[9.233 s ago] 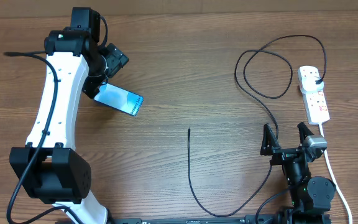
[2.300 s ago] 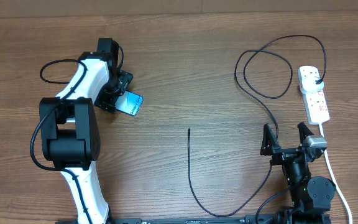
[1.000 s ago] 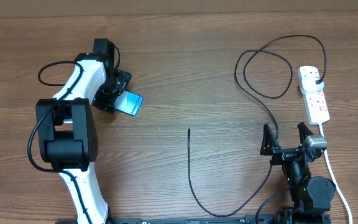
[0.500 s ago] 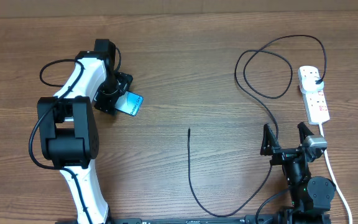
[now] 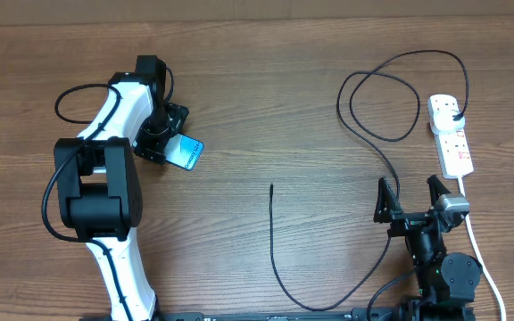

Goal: Plug charger to phone and switch on socket
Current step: 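Close the left gripper on the phone's sides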

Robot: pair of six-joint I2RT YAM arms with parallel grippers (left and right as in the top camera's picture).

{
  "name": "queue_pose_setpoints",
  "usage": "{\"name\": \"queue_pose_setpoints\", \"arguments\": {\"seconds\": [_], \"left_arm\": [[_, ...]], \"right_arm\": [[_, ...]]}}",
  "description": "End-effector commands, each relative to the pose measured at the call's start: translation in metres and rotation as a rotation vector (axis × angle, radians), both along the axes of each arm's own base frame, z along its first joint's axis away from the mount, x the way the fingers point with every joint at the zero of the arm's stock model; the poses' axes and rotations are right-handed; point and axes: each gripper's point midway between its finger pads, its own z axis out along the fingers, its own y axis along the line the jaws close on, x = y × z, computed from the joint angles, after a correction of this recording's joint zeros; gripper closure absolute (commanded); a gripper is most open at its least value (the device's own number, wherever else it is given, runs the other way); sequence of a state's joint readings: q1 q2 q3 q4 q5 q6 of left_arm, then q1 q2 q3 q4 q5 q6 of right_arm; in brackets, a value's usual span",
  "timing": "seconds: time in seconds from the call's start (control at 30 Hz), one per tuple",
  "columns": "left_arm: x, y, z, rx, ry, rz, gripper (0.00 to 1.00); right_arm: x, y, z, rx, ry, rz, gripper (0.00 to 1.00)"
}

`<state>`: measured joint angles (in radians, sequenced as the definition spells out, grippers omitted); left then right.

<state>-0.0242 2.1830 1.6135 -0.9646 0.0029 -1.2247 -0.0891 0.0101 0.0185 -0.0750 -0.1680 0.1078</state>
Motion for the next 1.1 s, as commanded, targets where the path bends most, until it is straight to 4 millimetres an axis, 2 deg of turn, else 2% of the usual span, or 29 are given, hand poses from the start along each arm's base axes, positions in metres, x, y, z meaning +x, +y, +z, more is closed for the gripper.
{"name": "queue_pose_setpoints", "arguments": {"seconds": [0.0,0.37,1.07], "left_arm": [[0.004,0.006,-0.003,0.032,0.003,0.011,0.0],[-0.007,0.006,-0.003,0.033,0.047,0.011,0.0],[-0.007,0.005,-0.003,0.033,0.046,0.009,0.0]], "right_arm": [[0.0,0.0,-0.002,-0.005,-0.002,-0.001,0.0],[0.0,0.0,-0.002,-0.005,-0.002,-0.001,0.0],[0.0,0.0,-0.002,-0.005,-0.002,-0.001,0.0]]}}
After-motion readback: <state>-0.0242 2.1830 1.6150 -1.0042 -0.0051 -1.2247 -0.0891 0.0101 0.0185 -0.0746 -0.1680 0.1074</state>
